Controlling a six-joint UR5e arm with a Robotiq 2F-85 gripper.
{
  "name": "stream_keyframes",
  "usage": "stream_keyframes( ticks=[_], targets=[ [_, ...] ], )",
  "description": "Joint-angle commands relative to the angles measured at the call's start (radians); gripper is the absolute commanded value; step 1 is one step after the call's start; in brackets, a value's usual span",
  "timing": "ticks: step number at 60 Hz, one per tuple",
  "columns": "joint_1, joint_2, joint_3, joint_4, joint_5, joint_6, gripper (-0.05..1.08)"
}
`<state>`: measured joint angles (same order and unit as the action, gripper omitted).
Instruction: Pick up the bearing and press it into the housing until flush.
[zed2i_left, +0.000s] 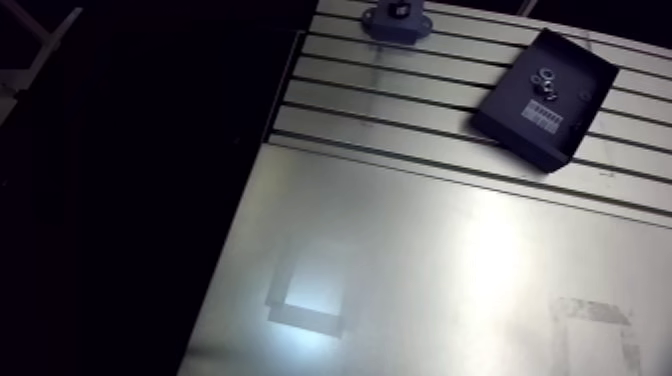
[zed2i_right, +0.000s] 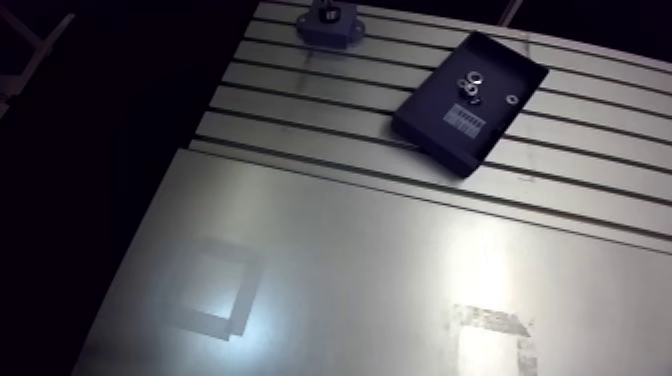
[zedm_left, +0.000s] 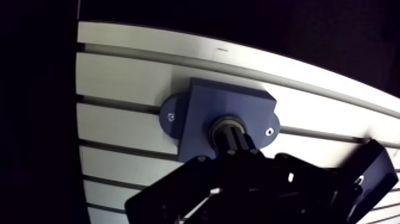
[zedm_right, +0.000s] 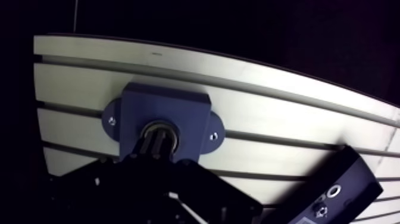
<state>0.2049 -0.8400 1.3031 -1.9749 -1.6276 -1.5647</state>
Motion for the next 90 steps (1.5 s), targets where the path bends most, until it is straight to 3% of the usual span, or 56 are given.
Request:
stream_keyframes(
  ticks=[1,90],
  targets=[
    [-0.001,0.002,-0.002,0.0,0.002,-0.002,1.07],
    [-0.005,0.007,0.006,0.001,0.002,-0.004,1.07]
  ],
)
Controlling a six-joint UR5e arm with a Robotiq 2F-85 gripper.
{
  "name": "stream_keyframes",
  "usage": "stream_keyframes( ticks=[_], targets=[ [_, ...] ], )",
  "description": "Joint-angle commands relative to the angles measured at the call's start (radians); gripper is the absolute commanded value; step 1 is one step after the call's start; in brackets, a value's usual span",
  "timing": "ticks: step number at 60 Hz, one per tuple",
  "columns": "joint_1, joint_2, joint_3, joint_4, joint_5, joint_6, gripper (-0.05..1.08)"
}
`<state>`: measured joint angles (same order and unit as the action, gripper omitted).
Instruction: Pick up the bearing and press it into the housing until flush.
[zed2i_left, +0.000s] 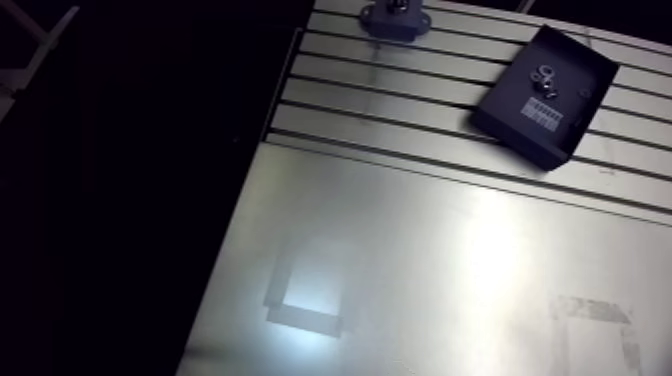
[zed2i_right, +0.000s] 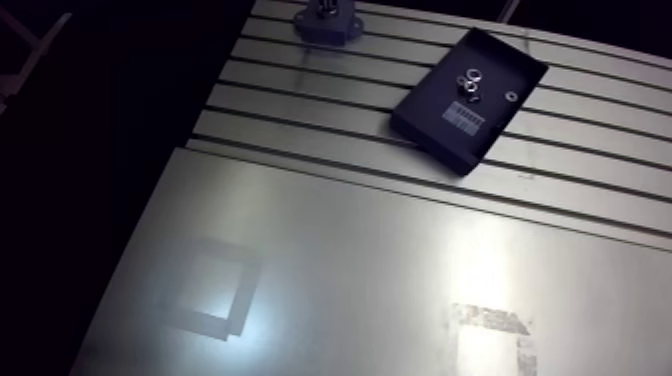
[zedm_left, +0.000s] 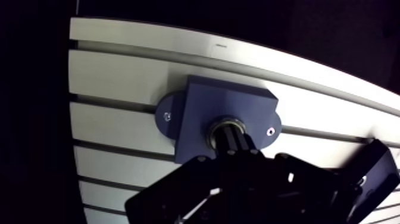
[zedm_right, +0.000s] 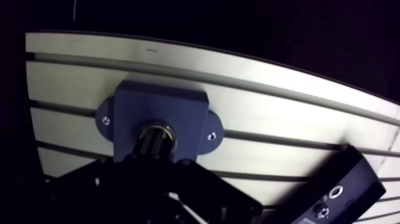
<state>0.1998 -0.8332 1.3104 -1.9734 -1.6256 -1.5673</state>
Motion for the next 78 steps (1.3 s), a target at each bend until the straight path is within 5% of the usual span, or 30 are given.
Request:
stream_keyframes(
  ticks=[1,78],
  targets=[
    [0.0,0.0,-0.001,0.0,0.0,-0.001,1.07],
    [0.001,0.006,0.005,0.004,0.0,-0.001,1.07]
  ],
)
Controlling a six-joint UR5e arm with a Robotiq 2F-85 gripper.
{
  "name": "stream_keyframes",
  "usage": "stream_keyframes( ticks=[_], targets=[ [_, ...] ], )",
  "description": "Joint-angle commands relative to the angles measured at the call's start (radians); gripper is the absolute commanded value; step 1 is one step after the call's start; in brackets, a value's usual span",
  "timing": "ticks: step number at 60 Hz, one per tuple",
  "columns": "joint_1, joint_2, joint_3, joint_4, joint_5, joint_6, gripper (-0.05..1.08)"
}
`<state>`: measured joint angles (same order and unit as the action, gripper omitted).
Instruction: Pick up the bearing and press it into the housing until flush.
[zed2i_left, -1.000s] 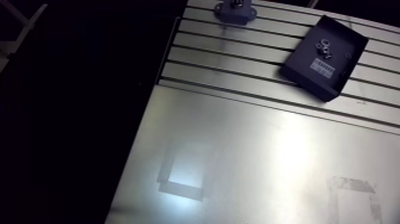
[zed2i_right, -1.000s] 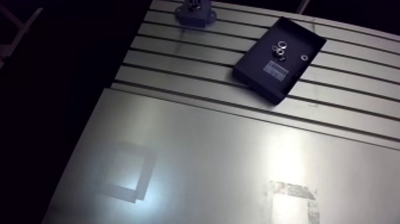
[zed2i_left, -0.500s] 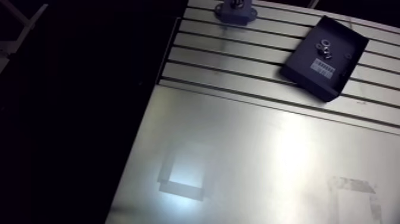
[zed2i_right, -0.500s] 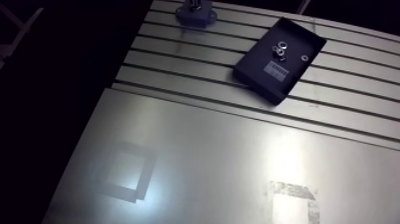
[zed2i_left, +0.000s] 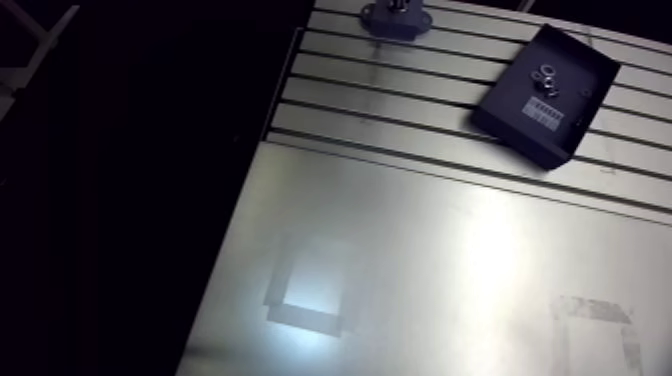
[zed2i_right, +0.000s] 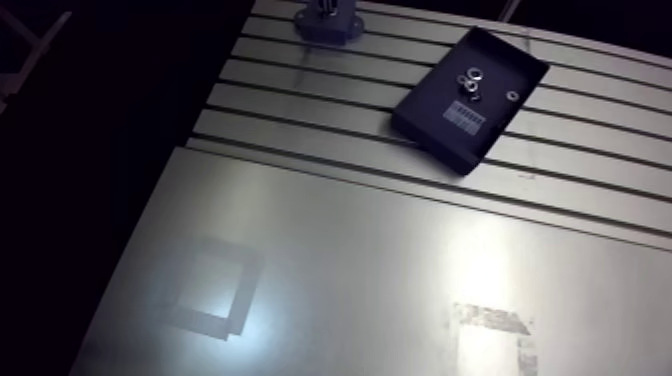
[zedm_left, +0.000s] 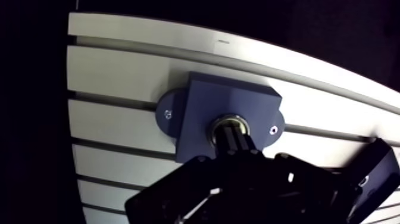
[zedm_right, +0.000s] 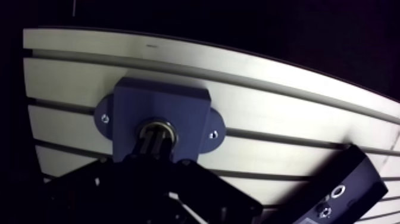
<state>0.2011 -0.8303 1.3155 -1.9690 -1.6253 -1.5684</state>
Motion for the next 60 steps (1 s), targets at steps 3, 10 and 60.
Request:
stream_keyframes(
  ticks=[3,10,60],
  targets=[
    [0.0,0.003,0.0,0.0,0.0,0.0,1.07],
    [0.0,0.003,0.0,0.0,0.0,0.0,1.07],
    [0.0,0.006,0.001,0.0,-0.001,-0.002,1.07]
  ],
)
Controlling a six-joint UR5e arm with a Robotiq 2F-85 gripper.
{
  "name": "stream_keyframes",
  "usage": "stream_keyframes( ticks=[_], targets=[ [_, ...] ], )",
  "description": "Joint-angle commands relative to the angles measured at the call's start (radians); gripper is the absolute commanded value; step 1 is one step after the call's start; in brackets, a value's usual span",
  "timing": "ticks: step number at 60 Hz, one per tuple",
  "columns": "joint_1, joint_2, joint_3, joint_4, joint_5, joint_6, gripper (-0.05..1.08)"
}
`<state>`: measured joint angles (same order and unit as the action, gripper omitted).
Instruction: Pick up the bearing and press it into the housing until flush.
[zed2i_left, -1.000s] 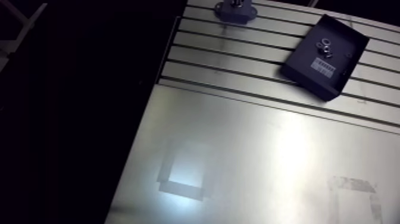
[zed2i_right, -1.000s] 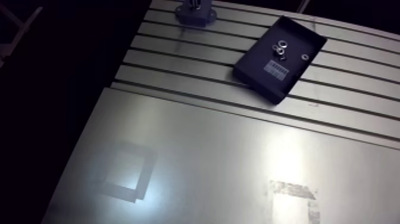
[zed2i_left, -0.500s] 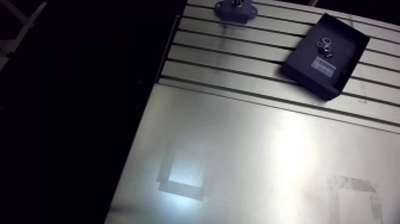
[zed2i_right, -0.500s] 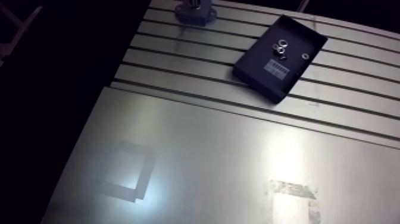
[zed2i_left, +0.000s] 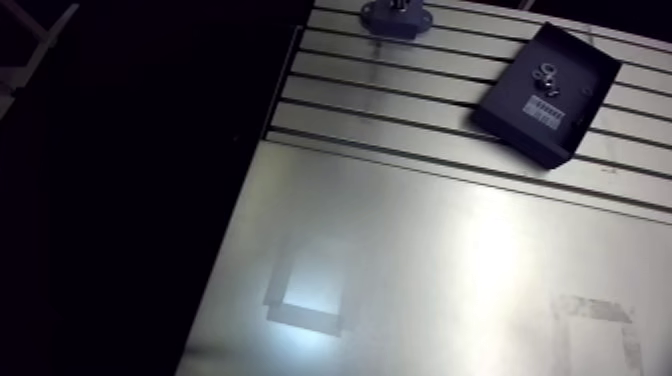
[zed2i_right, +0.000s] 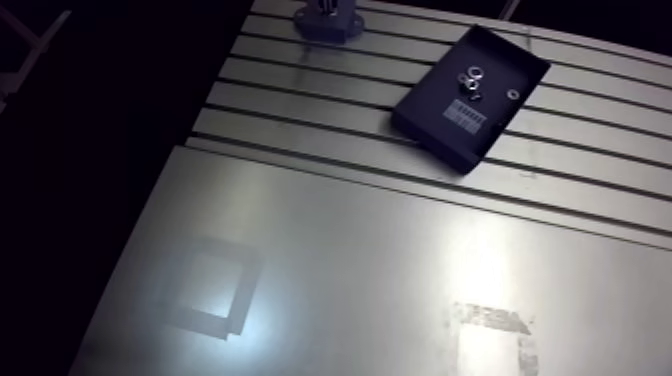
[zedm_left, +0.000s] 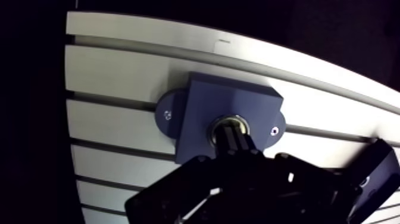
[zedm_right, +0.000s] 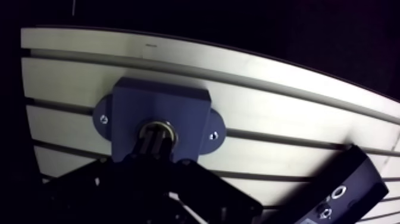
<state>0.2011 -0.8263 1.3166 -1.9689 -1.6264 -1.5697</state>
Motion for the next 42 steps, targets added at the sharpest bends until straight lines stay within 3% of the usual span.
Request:
stream_keyframes(
  ticks=[1,42],
  targets=[
    [0.0,0.002,0.0,0.0,0.0,0.0,1.07],
    [0.0,-0.001,0.004,0.002,-0.003,-0.002,1.07]
  ],
)
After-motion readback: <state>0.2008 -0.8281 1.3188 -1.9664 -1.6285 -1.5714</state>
